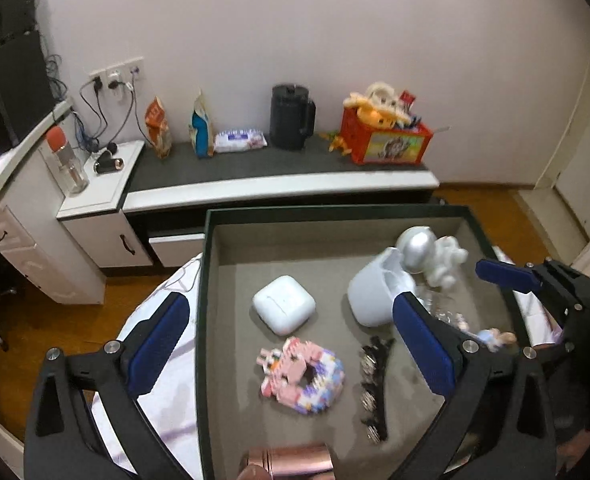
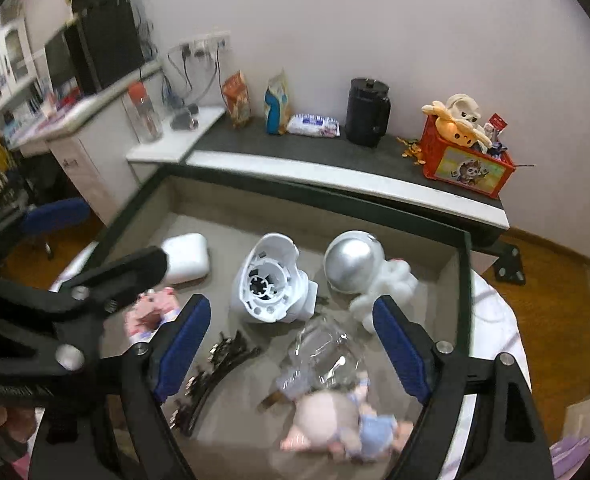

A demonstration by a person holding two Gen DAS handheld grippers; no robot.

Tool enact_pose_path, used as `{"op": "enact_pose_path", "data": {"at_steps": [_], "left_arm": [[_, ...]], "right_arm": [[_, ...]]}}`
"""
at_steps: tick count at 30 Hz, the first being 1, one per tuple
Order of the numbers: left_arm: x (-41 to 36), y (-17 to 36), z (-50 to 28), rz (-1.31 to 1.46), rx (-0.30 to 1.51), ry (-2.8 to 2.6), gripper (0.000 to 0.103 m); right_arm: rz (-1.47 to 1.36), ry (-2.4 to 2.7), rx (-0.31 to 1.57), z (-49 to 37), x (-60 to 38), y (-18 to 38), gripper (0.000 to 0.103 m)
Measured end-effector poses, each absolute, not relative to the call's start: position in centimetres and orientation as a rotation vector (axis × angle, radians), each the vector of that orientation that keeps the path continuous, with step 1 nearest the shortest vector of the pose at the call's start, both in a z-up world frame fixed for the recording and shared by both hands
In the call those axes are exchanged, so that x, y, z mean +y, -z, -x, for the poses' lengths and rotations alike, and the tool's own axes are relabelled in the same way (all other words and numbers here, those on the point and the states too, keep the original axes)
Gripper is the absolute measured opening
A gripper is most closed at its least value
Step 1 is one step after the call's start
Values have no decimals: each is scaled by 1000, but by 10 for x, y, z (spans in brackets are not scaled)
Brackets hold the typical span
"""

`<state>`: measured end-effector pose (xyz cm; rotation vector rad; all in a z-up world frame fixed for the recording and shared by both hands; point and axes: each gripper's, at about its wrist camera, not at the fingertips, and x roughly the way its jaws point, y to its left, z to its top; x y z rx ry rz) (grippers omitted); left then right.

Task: Organize rigid objects
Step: 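Withdraw both grippers from the box toward the black remote and power bank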

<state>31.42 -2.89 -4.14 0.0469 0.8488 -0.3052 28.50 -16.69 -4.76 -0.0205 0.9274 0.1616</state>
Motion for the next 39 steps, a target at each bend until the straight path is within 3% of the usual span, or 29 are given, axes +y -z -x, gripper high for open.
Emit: {"op": "enact_pose_path", "data": {"at_steps": [12, 27, 39], "left_arm": [[-1, -6, -194, 0, 690, 292, 103], [1, 32, -75, 23, 713, 265, 103], [7, 52, -29, 25, 762, 224, 103]], "right_arm": [[-160, -195, 806, -189, -194, 9, 85], [-207, -151, 790, -60, -213, 24, 85], [-162, -136, 816, -15, -207, 40, 85]]}}
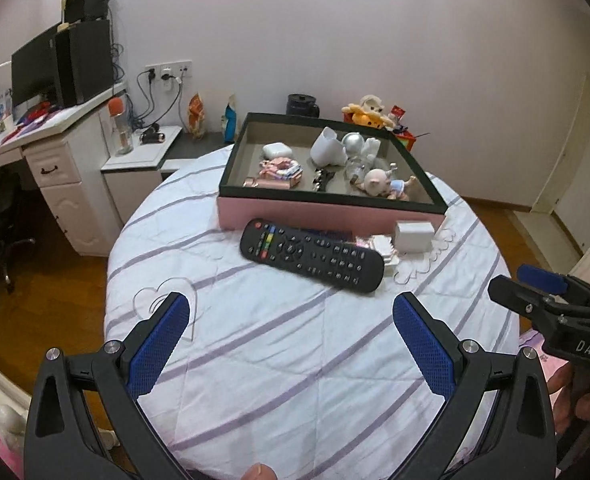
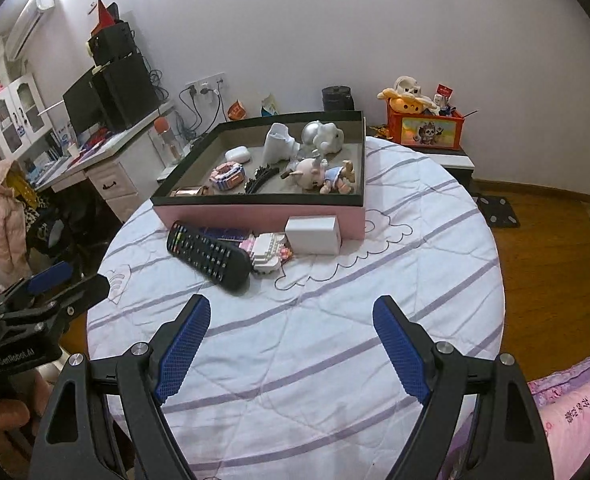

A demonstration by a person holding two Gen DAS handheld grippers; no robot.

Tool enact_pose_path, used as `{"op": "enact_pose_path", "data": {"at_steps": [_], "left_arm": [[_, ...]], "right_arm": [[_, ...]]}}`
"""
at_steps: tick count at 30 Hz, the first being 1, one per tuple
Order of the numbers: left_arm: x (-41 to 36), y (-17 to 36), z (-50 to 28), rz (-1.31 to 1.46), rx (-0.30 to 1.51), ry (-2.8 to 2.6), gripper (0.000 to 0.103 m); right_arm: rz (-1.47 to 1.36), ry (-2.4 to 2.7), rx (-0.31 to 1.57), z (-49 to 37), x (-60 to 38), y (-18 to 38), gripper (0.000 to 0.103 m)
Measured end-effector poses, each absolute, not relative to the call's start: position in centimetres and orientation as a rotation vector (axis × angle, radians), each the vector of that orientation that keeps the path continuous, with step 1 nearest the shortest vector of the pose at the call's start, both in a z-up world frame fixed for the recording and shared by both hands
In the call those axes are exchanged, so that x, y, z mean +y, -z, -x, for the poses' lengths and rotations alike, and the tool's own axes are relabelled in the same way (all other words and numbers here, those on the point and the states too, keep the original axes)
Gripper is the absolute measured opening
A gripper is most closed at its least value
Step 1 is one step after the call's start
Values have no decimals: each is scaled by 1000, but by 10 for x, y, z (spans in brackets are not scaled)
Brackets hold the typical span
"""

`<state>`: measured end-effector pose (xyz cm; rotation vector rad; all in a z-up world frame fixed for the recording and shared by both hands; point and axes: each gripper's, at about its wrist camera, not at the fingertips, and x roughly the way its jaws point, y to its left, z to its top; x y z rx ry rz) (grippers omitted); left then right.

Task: Organize rigid objects
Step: 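Withdraw both grippers from the box toward the black remote and power bank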

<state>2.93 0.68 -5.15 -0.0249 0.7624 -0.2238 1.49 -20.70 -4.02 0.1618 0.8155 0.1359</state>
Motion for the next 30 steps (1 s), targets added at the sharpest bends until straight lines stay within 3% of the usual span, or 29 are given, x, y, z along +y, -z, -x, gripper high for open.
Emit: {"op": "enact_pose_path", "data": {"at_steps": [17, 30], "left_arm": [[5, 58, -27, 6, 789, 222, 103], [-2, 89, -72, 95, 898, 217, 103]], "right_arm": [[-127, -128, 825, -12, -200, 39, 85], [-154, -76, 883, -43, -213, 62, 85]]}}
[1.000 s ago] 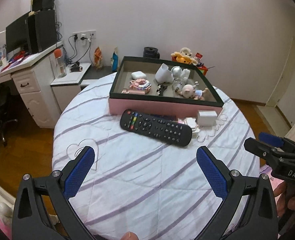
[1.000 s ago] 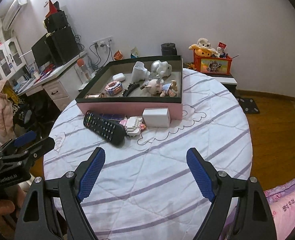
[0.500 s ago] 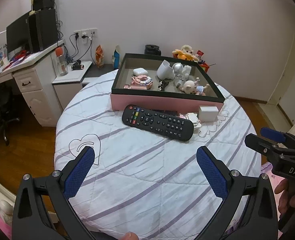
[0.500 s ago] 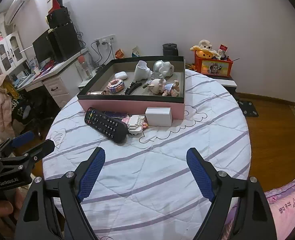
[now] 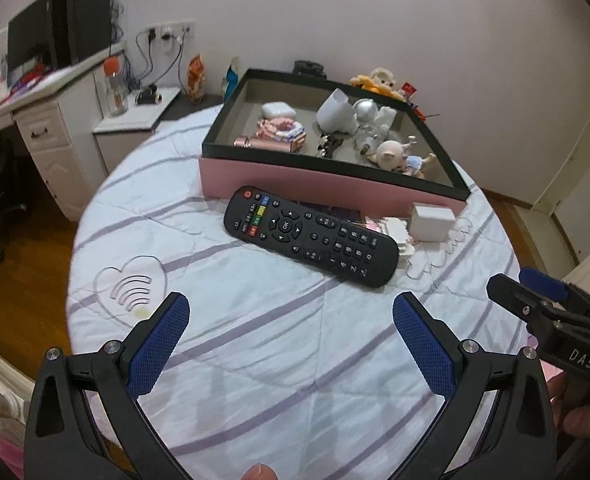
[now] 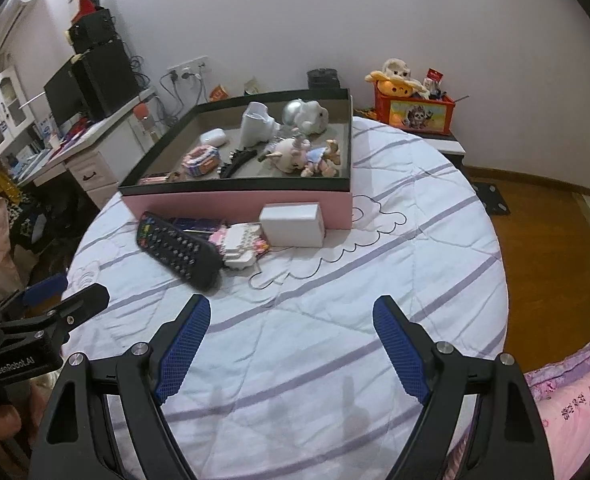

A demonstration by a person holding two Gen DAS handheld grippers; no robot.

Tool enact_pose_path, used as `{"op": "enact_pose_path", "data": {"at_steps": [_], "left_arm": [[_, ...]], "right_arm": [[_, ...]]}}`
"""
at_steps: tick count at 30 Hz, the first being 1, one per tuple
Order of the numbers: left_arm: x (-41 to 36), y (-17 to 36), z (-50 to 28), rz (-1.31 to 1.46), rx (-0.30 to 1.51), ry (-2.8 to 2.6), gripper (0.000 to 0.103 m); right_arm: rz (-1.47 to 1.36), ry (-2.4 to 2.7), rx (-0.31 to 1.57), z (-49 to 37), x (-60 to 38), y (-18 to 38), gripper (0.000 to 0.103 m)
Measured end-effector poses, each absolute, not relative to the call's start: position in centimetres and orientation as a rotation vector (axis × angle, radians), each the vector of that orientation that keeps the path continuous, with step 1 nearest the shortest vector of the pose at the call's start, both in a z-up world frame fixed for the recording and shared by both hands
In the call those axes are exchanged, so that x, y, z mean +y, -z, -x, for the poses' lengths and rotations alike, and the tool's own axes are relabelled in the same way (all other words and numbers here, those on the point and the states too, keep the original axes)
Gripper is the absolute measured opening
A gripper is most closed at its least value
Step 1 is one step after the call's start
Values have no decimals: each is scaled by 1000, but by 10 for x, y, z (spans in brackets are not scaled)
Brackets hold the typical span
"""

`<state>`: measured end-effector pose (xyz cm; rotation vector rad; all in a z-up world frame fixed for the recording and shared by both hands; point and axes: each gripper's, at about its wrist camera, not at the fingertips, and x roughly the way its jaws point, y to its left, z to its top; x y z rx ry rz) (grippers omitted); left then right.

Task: Organize rigid objects
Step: 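Withdraw both grippers from the box toward the black remote and power bank, then close the left gripper on the black remote while the right grasps the white power bank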

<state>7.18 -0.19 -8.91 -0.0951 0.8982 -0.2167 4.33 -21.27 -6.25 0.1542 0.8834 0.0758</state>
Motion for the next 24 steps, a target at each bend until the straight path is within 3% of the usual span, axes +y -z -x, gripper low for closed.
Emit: {"op": "enact_pose_path", "data": {"at_steps": [18, 24], "left_arm": [[-10, 116, -143, 353, 961, 166, 103], [-26, 143, -162, 234, 975, 25, 103]], "right_arm": [[-218, -63, 927, -113, -223, 91, 85], [-225, -68, 939, -123, -221, 98, 85]]}}
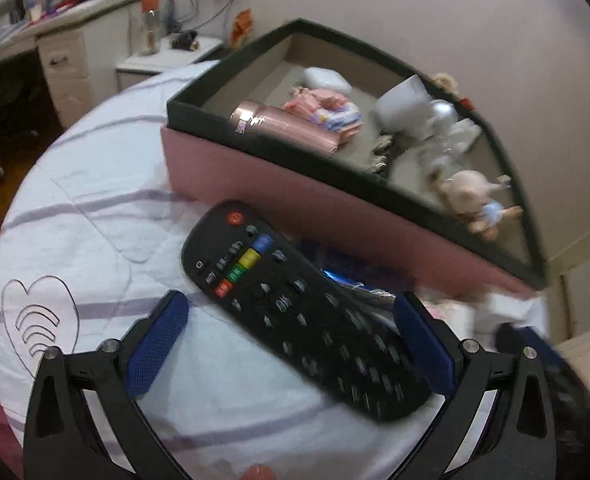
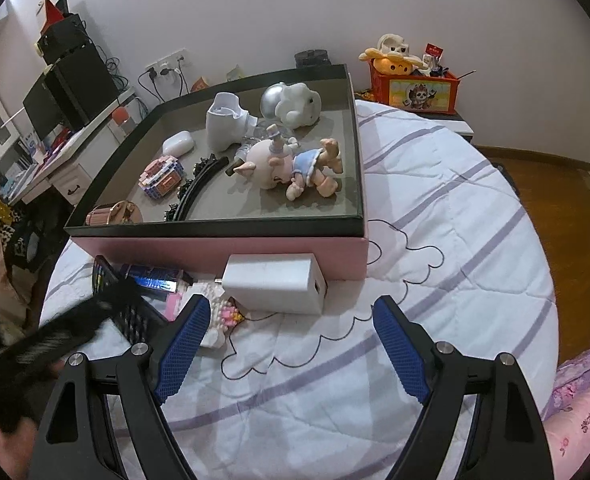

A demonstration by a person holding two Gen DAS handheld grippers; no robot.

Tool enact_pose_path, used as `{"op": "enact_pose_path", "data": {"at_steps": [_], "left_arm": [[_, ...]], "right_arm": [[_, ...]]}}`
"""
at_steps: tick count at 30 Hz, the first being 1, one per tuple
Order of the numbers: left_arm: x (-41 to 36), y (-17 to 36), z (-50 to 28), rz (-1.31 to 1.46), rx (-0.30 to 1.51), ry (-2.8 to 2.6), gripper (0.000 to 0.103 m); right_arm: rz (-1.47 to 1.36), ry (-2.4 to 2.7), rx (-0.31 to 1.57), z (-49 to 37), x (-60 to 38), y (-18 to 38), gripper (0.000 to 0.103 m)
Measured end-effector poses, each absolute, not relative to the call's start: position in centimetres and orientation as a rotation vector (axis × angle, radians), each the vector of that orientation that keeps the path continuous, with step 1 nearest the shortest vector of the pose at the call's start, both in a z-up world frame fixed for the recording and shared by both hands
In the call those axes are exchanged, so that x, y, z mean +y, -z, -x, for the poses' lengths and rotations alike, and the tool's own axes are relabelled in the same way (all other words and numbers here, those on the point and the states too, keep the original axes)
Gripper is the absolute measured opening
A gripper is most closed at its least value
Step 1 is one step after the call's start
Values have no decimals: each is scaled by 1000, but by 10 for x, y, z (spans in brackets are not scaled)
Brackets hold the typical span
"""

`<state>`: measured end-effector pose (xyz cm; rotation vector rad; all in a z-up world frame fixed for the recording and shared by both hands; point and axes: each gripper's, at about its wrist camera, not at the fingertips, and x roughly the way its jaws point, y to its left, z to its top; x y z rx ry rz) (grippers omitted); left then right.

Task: Organize rigid objects
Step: 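Close the left gripper on the black remote while the right grasps the white power bank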

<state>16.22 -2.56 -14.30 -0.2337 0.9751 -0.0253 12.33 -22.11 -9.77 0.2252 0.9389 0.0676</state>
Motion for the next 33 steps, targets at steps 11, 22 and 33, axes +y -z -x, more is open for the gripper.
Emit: {"op": "enact_pose_path", "data": {"at_steps": [11, 22, 33], "left_arm": [[-28, 154, -124, 24, 956, 52, 103], [-7, 149, -110, 35, 947, 40, 103], [8, 144, -107, -5, 930, 106, 67]], "right_arm": [[-210, -50, 950, -137, -214, 112, 85], [-240, -41, 905, -134, -216, 111, 74], [-251, -46, 913, -133, -215, 117, 59]]}}
